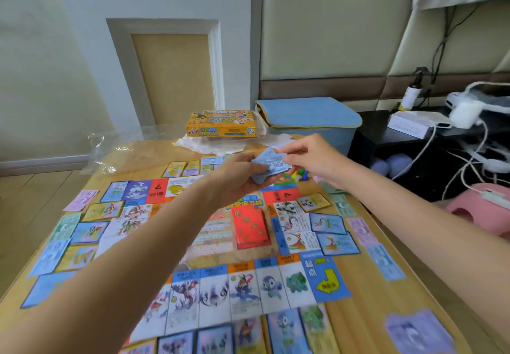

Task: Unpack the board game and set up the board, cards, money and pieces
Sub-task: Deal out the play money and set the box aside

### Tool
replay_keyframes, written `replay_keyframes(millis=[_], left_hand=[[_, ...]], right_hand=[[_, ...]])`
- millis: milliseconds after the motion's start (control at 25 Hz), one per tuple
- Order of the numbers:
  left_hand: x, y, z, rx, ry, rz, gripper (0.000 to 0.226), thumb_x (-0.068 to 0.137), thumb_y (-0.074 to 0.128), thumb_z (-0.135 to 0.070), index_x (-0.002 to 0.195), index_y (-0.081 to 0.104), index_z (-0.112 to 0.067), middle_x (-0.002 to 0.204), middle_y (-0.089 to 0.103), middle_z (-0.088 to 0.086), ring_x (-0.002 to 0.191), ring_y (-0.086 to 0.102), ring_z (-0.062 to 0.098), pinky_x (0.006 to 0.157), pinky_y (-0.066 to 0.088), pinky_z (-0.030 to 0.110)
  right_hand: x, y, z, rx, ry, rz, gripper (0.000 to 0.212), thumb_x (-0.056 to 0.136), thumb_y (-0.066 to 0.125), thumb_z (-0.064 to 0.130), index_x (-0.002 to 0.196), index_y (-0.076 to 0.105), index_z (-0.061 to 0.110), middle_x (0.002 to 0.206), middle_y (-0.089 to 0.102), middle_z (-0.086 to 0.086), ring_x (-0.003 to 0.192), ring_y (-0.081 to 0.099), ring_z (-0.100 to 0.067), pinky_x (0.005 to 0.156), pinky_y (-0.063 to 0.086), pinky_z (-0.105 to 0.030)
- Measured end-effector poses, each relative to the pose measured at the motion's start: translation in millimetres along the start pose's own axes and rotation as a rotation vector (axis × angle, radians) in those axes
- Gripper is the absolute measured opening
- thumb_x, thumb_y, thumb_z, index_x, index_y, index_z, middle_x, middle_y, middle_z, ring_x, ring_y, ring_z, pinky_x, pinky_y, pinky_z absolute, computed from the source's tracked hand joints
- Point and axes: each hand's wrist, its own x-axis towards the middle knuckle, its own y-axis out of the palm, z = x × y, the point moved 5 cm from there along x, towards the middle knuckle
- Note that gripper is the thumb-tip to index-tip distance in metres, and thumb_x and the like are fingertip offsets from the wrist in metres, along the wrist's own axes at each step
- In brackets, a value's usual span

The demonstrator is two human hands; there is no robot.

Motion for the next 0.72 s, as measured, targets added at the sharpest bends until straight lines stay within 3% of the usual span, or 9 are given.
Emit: replay_keyframes(millis=[160,280,360,480,560,640,720], left_hand=[[-22.1,47.4,16.6,0.206,-0.131,0.143,0.024,0.094,0.032,0.008,0.099,0.053,-0.003,0.094,0.058,0.011,0.074,0.061,0.014,0.054,0.048,0.017],[-28.9,85.4,33.7,0.357,-0.161,0.193,0.023,0.093,0.03,0.007,0.092,0.052,-0.002,0.089,0.057,0.009,0.074,0.056,0.015,0.052,0.045,0.016],[-30.0,107.5,48.1,0.477,-0.162,0.183,0.022,0.094,0.033,0.006,0.086,0.051,-0.003,0.084,0.056,0.008,0.069,0.056,0.012,0.056,0.045,0.018],[-28.7,131.9,64.6,0.543,-0.139,0.16,0.022,0.097,0.036,0.001,0.081,0.05,-0.006,0.081,0.055,0.006,0.066,0.056,0.009,0.053,0.044,0.015],[-26.9,137.2,71.1,0.481,-0.15,0.139,0.015,0.098,0.039,-0.002,0.086,0.049,-0.002,0.084,0.055,0.008,0.071,0.056,0.013,0.058,0.048,0.016],[-23.7,133.9,72.5,0.395,-0.151,0.096,0.011,0.098,0.04,-0.002,0.089,0.047,0.001,0.085,0.054,0.01,0.074,0.055,0.014,0.067,0.049,0.021],[-17.2,128.0,72.0,0.345,-0.153,0.056,0.01,0.098,0.04,-0.001,0.091,0.047,-0.001,0.086,0.053,0.009,0.075,0.055,0.015,0.069,0.047,0.023]], right_hand=[[-40.5,-25.0,-3.0,-0.12,-0.034,0.047,0.02,0.088,0.062,0.007,0.107,0.068,0.007,0.091,0.066,-0.006,0.058,0.057,-0.014,0.057,0.047,-0.017],[-70.9,-35.0,-9.9,-0.388,-0.112,0.12,0.022,0.09,0.061,0.015,0.11,0.07,0.011,0.103,0.069,-0.003,0.086,0.059,-0.012,0.066,0.042,-0.011],[-88.4,-45.4,-21.5,-0.498,-0.126,0.128,0.023,0.089,0.061,0.016,0.11,0.07,0.013,0.102,0.069,0.0,0.085,0.056,-0.001,0.065,0.036,-0.008],[-105.5,-65.8,-43.6,-0.351,-0.06,0.117,0.019,0.088,0.063,0.014,0.106,0.071,0.014,0.079,0.065,0.0,0.051,0.05,0.004,0.053,0.035,-0.009],[-110.3,-73.3,-55.6,-0.278,-0.032,0.122,0.021,0.089,0.061,0.012,0.108,0.069,0.015,0.066,0.058,0.004,0.041,0.047,0.004,0.046,0.034,-0.011],[-109.5,-72.0,-64.2,-0.272,-0.028,0.13,0.024,0.091,0.059,0.013,0.114,0.067,0.015,0.073,0.059,0.012,0.047,0.051,0.01,0.047,0.038,-0.008],[-101.4,-68.1,-73.0,-0.177,-0.017,0.108,0.026,0.091,0.058,0.014,0.116,0.066,0.017,0.097,0.064,0.009,0.071,0.059,0.007,0.058,0.046,-0.01]])
